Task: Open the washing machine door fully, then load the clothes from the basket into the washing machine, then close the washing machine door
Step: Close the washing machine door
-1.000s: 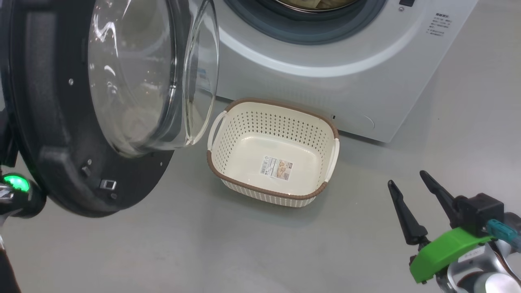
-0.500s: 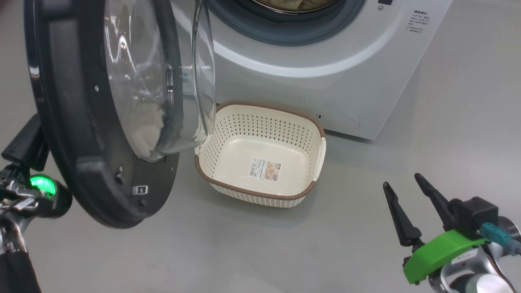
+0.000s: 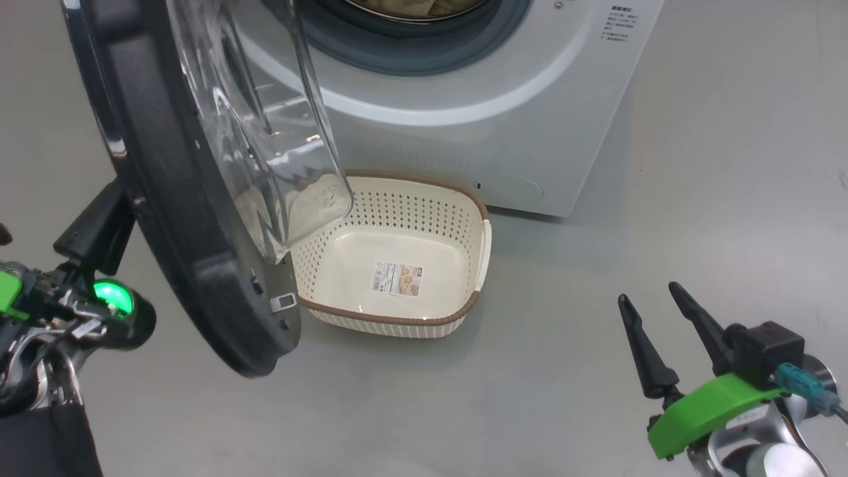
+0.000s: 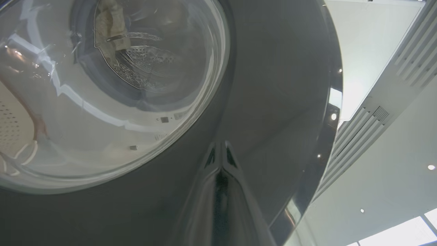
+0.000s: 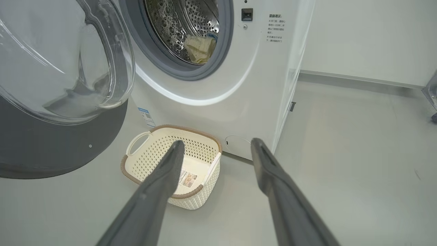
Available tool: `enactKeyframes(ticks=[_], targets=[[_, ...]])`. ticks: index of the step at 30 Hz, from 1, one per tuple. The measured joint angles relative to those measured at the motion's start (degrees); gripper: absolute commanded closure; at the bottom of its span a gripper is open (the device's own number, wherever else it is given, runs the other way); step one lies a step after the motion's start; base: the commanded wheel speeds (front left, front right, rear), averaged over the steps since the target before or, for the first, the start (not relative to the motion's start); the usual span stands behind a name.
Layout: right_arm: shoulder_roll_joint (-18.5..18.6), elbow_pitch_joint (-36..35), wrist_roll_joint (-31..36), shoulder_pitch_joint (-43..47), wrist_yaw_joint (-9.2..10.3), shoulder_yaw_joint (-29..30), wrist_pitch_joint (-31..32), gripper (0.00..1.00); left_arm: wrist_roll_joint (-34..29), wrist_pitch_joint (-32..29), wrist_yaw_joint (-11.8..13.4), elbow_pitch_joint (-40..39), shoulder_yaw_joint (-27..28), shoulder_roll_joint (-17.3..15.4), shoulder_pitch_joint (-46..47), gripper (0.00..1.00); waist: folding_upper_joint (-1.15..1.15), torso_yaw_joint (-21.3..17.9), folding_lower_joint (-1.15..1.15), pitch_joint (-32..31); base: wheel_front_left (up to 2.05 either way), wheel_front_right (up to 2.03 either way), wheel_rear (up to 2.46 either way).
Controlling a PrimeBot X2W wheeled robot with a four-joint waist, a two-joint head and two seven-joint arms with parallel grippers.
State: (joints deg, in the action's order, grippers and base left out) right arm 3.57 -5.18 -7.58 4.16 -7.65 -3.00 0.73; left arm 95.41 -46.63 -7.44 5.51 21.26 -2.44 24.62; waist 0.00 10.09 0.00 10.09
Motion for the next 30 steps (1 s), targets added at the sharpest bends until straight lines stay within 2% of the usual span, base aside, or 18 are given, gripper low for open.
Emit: enactKeyframes(ticks=[14,19,30], targets=[[-0.5,1.5,-0.5,-1.8,0.0,0.5,-1.8,0.0,-1.0,6.1,0.0,3.5,-7.8,0.5,3.5,1.0,0.0,-4.5,0.0,1.7,0.0,0.0,0.0],[-0.7,2.0,-0.5,-2.3,0.0,0.6,-2.4,0.0,1.0,8.4,0.0,4.2,-11.6,0.6,5.1,1.0,0.0,-5.7,0.0,2.3,0.0,0.0,0.0],[-0.8,3.4,-1.1,-3.1,0.0,0.6,-3.7,0.0,-0.1,16.5,0.0,6.3,-17.1,0.6,7.5,1.0,0.0,-8.7,0.0,2.7,0.0,0.0,0.0]])
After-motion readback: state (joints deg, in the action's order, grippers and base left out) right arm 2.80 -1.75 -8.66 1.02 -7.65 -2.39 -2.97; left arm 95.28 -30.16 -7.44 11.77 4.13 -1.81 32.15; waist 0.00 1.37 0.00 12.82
